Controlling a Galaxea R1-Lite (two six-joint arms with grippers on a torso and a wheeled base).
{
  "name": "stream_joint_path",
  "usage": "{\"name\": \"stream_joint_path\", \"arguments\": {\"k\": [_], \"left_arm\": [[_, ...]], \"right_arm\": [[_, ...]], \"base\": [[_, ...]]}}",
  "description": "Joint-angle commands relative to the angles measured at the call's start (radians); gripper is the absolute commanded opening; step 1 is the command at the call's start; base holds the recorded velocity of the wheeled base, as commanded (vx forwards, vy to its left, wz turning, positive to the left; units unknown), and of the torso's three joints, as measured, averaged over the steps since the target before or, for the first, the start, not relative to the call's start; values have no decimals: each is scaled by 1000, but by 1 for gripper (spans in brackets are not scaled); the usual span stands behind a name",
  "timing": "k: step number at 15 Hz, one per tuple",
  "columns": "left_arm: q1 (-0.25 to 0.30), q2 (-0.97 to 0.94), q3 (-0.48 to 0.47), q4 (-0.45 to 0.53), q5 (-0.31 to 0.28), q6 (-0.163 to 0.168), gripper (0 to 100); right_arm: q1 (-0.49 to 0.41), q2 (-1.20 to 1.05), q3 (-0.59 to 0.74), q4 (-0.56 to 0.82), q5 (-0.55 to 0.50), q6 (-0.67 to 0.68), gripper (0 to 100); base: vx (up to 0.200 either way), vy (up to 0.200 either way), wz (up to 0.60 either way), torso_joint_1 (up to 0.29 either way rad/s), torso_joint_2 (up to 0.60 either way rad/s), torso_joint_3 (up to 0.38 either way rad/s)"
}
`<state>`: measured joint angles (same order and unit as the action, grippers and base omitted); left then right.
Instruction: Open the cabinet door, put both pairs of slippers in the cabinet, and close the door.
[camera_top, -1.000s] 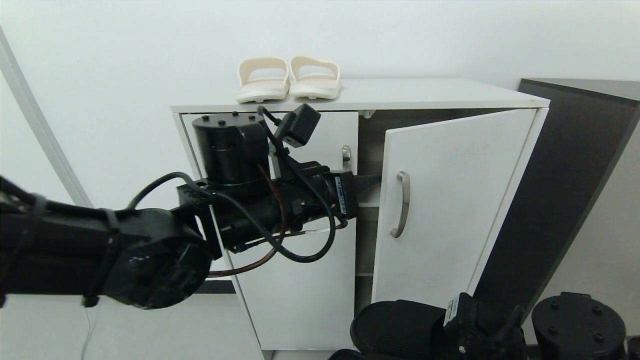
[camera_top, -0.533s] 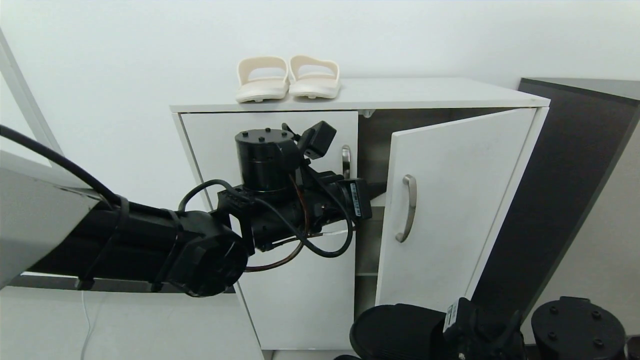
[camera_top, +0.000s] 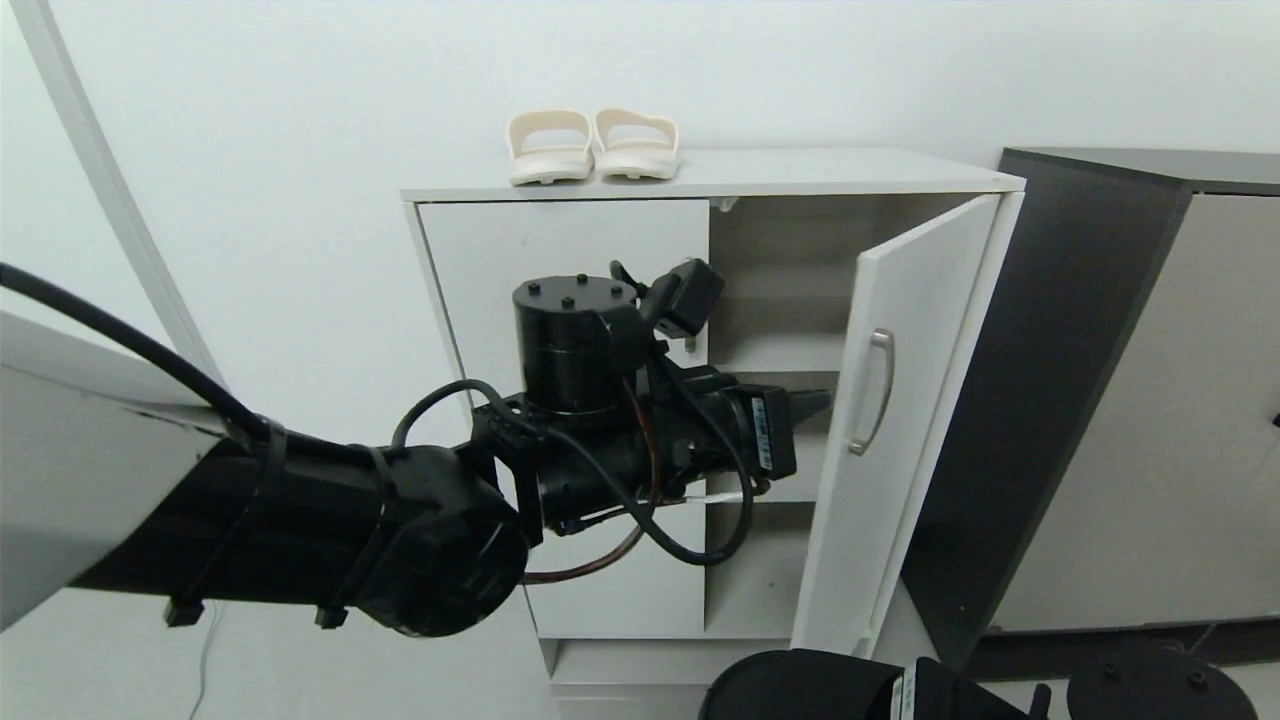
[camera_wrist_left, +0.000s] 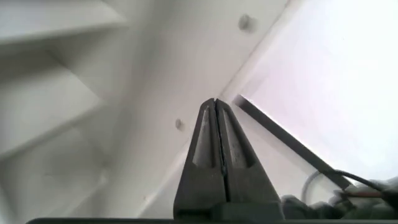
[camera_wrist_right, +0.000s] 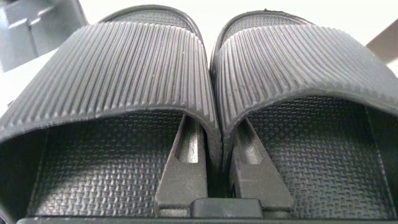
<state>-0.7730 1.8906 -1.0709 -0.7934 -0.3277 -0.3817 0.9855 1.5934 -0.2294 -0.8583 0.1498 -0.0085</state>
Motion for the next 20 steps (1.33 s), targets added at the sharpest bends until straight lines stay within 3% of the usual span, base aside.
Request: {"name": "stream_joint_path", "arguments": {"k": [1,4,7,11,12,14,17,18,19,20], "left_arm": [[-28,-1,0,-20,-1,-6,0],[-22,16,22,-87,4,-9,0],[18,-1,43,-92,6,-5,0],[147,-193,144,-63,6,-3,0],[167,-252,183,-41,7,1,0],[221,-475,302,69,15,9,0],[230,-748,364,303,174,107,0],[239,-864,367,456,291,179,0],[268,-921,377,517,334,224,0],[379,-1067,437,606,355,345,0]], "right_arm": [[2,2,2,-1,1,1,0],[2,3,2,-1,1,-1,0],[-1,8,-4,-4,1,5,0],[-140,74,-116,-4,-18,22,0],[-166,89,-154,-4,-49,55,0],[-199,181,-291,-4,-282,174,0],[-229,257,-426,2,-477,206,0],[-246,289,-461,-1,-549,205,0],[-249,296,-476,-1,-576,205,0],[-257,315,-502,-1,-630,206,0]], "base": [[-200,0,0,2,2,2],[-67,0,0,1,1,4],[0,0,0,0,0,0],[0,0,0,0,0,0],[0,0,0,0,0,0],[0,0,0,0,0,0],[0,0,0,0,0,0],[0,0,0,0,0,0],[0,0,0,0,0,0],[0,0,0,0,0,0]]}}
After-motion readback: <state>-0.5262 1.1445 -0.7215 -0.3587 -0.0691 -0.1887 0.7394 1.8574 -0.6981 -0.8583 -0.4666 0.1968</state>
